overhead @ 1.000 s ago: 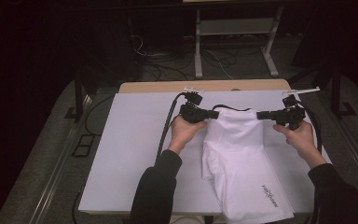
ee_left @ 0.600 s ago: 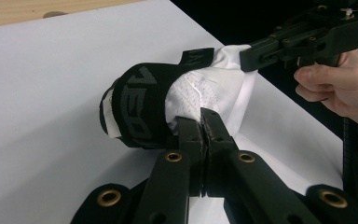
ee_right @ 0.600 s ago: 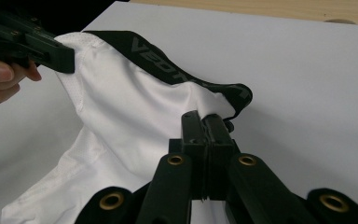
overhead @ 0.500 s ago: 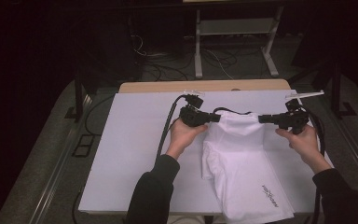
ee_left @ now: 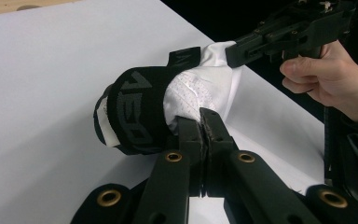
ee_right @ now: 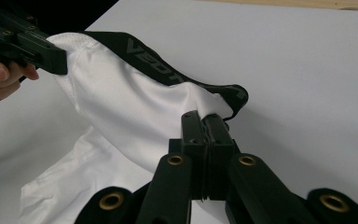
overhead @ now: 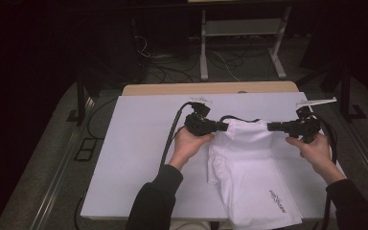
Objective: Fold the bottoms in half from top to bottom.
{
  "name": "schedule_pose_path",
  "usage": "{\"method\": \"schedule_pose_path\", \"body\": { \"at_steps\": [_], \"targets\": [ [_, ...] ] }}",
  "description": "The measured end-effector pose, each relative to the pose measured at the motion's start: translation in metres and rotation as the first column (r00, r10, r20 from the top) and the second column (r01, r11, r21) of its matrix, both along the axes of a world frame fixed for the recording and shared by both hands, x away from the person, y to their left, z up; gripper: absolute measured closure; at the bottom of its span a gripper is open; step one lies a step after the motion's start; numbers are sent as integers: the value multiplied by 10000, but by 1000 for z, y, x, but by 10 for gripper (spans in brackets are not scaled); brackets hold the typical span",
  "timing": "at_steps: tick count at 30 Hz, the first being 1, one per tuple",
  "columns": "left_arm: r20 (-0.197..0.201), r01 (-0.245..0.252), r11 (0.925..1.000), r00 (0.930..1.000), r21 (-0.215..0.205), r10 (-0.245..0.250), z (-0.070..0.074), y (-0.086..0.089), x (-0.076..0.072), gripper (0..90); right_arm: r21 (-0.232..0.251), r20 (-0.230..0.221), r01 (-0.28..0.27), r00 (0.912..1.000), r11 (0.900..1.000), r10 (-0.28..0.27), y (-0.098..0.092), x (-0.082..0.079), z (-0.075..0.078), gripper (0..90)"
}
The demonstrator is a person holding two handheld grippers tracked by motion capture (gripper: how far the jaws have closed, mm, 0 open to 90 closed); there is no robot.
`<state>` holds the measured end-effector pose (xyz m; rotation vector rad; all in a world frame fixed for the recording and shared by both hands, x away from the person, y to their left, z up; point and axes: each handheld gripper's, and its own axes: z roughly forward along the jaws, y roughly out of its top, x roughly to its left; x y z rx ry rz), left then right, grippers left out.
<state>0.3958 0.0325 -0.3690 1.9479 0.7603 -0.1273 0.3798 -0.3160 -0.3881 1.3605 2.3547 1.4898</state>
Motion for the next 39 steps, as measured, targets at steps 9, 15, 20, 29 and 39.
{"method": "schedule_pose_path", "body": {
  "at_steps": [9,15,20,29,39],
  "targets": [
    [86,207,9998,9997,-68,-207,3,0,-11,869,48,43,-125,9999,9999,124,-1,-8,3,879],
    [35,313,9995,9995,-87,-313,2,0,-18,869,46,-10,-201,9998,9998,201,-1,-14,3,879],
    [96,407,9991,9991,-110,-406,5,-1,-25,869,70,26,-279,9996,9996,279,-2,-19,4,878],
    [141,688,9975,9975,-152,-686,8,-5,-39,869,130,55,-297,9995,9995,296,-6,-30,4,879],
    [70,861,9959,9963,-283,-859,8,-6,-53,869,207,88,-445,9990,9988,443,-8,-40,6,878]
  ]
}}
